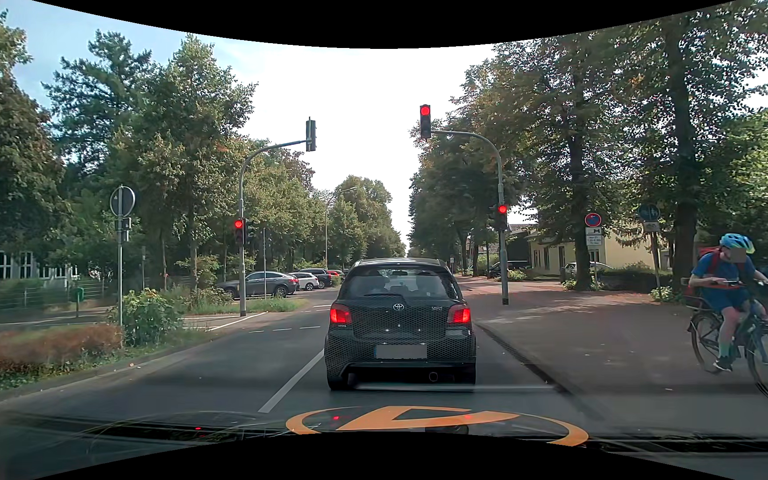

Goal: Follow the waypoints while adhering to traffic rules and regulations

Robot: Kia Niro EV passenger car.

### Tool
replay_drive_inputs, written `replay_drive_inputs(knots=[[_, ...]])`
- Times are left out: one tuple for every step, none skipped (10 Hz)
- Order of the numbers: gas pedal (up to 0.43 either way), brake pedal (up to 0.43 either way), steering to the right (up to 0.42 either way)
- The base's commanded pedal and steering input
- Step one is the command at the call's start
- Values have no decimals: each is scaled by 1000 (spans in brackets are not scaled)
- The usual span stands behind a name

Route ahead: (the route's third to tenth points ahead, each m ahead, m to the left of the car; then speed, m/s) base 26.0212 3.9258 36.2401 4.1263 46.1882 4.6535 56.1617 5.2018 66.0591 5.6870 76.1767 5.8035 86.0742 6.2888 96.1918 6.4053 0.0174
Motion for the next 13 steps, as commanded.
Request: replay_drive_inputs(knots=[[0,195,3],[0,189,3],[0,195,2],[0,189,3],[0,195,2],[0,195,2],[0,189,3],[0,195,3],[0,195,2],[0,195,2],[0,195,3],[0,195,3],[0,195,2]])
